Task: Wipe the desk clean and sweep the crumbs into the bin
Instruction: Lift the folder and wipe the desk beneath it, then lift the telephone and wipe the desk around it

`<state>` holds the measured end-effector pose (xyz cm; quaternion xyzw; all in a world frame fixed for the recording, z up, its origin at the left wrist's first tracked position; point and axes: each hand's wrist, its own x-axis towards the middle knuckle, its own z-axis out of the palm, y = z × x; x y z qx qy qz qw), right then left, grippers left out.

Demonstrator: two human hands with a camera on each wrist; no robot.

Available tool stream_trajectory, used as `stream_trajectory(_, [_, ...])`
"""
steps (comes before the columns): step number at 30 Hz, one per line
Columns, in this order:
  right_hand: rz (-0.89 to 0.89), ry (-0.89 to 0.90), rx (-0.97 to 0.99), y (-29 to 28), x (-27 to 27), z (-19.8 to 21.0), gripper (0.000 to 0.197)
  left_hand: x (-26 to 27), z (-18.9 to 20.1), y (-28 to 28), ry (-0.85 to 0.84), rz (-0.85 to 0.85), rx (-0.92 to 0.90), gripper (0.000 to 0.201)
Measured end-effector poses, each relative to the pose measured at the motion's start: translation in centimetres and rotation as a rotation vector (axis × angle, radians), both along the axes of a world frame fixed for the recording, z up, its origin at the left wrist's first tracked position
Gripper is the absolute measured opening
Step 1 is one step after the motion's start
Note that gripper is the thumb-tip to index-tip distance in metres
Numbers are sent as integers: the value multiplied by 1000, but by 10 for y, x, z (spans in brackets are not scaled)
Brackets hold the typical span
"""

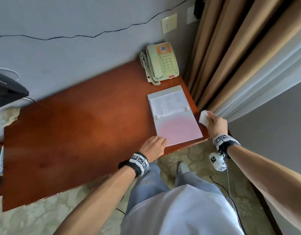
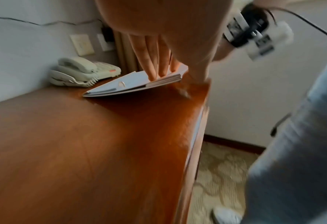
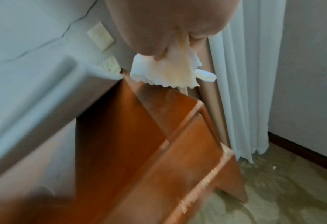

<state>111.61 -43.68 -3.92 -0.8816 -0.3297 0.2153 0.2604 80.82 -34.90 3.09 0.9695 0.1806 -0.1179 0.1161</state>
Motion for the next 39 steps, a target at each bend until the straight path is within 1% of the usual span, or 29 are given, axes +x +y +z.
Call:
stream_trajectory(3, [-28, 22, 1, 33, 8, 10, 36, -4, -21, -17, 90, -139, 80, 34])
stream_trajectory(5, [-36, 26, 38, 59, 6, 17, 36, -5, -31, -26, 130, -190, 95, 32])
stream_trajectory(7, [-50, 27, 64, 82, 2, 23, 36, -4, -36, -28, 123, -211, 60, 28])
stream_trajectory(8, [-50, 28, 74, 92, -1, 26, 36, -2, -35, -24, 110, -194, 13, 30])
stream_trajectory(10, [-40, 26, 99, 111, -4, 33, 38, 4, -31, -7, 94, -72, -99, 46])
stream_trajectory(13, [-14, 18, 86, 137, -7, 36, 42, 15, -21, 24, 232, 113, -152, 87])
stream_trajectory(14, [-11, 13, 83, 146, -8, 36, 42, 18, -21, 33, 280, 140, -146, 99])
stream_trajectory(15, [-16, 14, 90, 155, -8, 34, 40, 21, -25, 40, 315, 139, -134, 107])
stream_trajectory(16, [-22, 17, 103, 164, -7, 32, 39, 24, -30, 46, 343, 121, -130, 110])
stream_trajectory(18, [-30, 19, 117, 182, -4, 27, 39, 28, -39, 50, 373, 99, -152, 110])
stream_trajectory(21, [-36, 28, 104, 208, 2, 19, 38, 32, -46, 48, 349, 119, -179, 108])
stream_trajectory(25, [13, 13, -18, 233, -5, 3, 37, 32, -54, 45, 303, 115, -211, 108])
stream_trajectory(28, [87, -118, -139, 246, -15, -5, 39, 36, -58, 47, 276, 94, -255, 108])
stream_trajectory(31, [214, -250, -318, 253, -32, -6, 53, 39, -61, 48, 244, 77, -277, 107])
stream_trajectory(34, [270, -332, -334, 257, -58, -13, 67, 32, -65, 53, 157, 68, -306, 105])
stream_trajectory(35, [274, -337, -321, 260, -71, -14, 70, 28, -64, 57, 107, 88, -360, 99])
stream_trajectory(36, [294, -346, -312, 263, -85, -17, 71, 23, -64, 62, 47, 139, -441, 90])
stream_trajectory(38, [379, -344, -299, 269, -119, -15, 67, 10, -55, 79, -75, 330, -607, 65])
stream_trajectory(39, [428, -338, -306, 272, -137, -15, 68, 2, -50, 91, -118, 437, -628, 57])
